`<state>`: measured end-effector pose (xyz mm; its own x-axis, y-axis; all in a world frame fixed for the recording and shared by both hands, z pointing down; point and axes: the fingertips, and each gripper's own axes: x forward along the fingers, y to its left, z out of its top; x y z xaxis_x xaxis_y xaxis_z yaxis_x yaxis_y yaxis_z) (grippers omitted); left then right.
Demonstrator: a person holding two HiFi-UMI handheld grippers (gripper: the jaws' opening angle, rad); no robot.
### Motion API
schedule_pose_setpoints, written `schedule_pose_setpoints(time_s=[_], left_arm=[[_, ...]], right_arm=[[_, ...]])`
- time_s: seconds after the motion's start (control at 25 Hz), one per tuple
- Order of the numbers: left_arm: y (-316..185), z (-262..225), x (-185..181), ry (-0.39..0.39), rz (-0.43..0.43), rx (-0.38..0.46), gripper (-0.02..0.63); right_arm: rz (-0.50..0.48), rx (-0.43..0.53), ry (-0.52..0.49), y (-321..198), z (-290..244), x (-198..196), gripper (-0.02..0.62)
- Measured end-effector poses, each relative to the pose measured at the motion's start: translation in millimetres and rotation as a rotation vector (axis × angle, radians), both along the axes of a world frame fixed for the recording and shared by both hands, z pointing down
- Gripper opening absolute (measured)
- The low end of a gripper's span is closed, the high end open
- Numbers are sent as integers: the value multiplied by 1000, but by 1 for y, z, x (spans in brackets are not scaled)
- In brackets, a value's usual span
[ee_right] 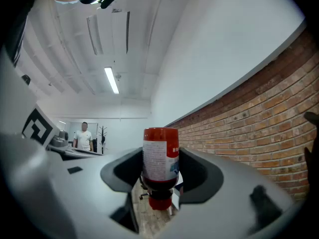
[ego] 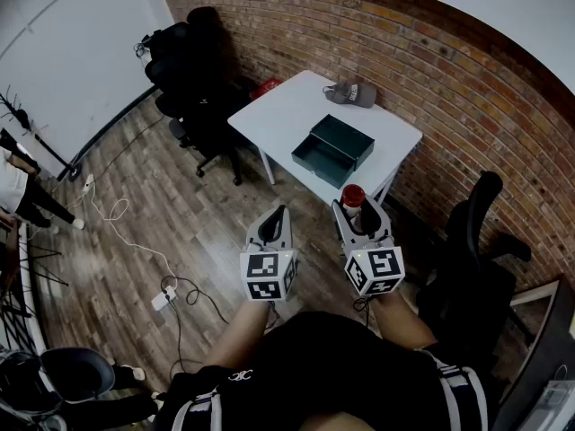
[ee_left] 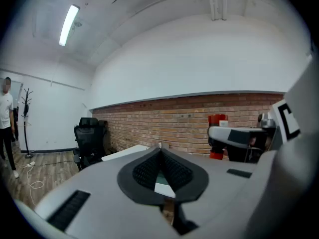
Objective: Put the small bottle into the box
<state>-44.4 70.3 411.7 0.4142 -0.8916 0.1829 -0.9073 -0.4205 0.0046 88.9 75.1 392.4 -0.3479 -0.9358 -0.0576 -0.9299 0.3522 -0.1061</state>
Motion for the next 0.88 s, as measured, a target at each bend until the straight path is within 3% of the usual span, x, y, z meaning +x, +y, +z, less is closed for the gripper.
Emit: schedule_pose_setpoints(time_s=[0.88], left_arm=[[-5, 11, -43, 25, 24, -32, 12]], right_arm=[[-34, -48, -1, -4, 5, -55, 215]])
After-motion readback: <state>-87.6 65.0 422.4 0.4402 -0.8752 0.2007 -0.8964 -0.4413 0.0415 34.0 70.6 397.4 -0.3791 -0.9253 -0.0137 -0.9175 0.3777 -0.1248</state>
